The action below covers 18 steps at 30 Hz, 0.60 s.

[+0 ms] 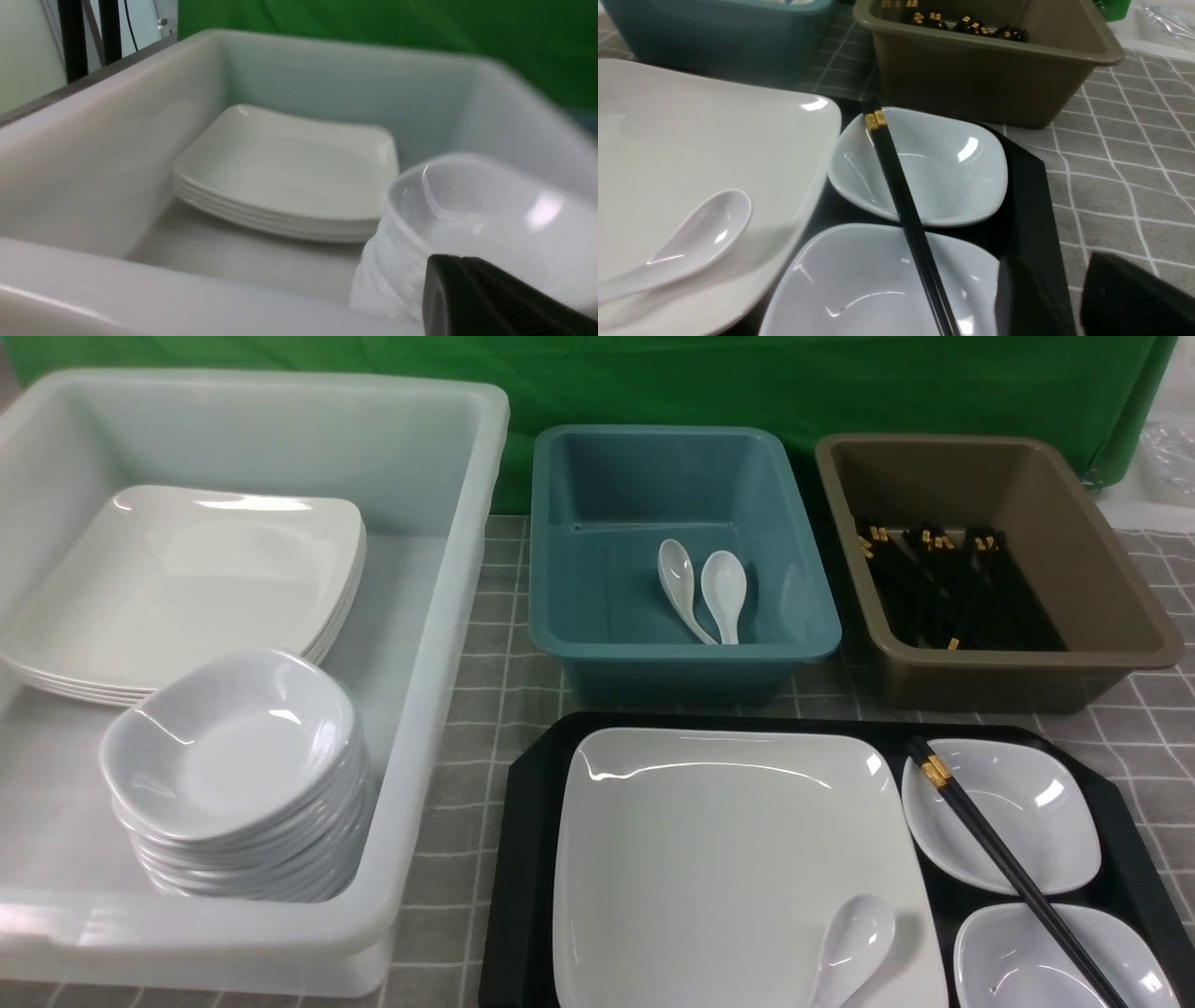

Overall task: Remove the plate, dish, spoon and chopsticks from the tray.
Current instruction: Use the right arm to grab a pair of chopsticks from the plate

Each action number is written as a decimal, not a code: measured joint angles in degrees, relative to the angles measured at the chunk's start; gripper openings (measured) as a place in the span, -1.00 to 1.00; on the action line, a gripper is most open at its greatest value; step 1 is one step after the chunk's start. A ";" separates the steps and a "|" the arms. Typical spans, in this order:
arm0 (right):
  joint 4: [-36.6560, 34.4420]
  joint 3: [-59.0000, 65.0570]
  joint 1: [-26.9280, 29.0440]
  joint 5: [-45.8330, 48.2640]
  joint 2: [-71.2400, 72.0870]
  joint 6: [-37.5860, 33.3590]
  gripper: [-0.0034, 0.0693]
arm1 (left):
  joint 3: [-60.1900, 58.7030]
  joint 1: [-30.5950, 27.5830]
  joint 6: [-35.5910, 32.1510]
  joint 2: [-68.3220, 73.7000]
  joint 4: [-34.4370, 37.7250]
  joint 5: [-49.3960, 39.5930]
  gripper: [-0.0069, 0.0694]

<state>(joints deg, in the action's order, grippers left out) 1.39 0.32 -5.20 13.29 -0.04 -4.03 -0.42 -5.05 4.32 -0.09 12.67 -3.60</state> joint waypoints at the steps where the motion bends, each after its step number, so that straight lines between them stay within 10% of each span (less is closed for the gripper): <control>1: 0.00 0.00 0.00 0.00 0.00 0.00 -0.25 | 0.00 0.00 2.44 0.00 3.94 2.34 -0.80; 11: 0.00 0.00 0.00 -0.05 0.00 0.00 -0.25 | 5.10 1.28 10.65 0.15 12.41 2.74 -0.79; 18: 0.00 0.00 0.00 -0.05 0.00 0.00 -0.25 | 24.57 8.48 -9.11 16.80 9.96 -20.07 -0.79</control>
<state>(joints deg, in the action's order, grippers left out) 1.39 0.32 -5.20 13.24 -0.04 -4.03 24.15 3.43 -4.79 16.71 22.63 -23.66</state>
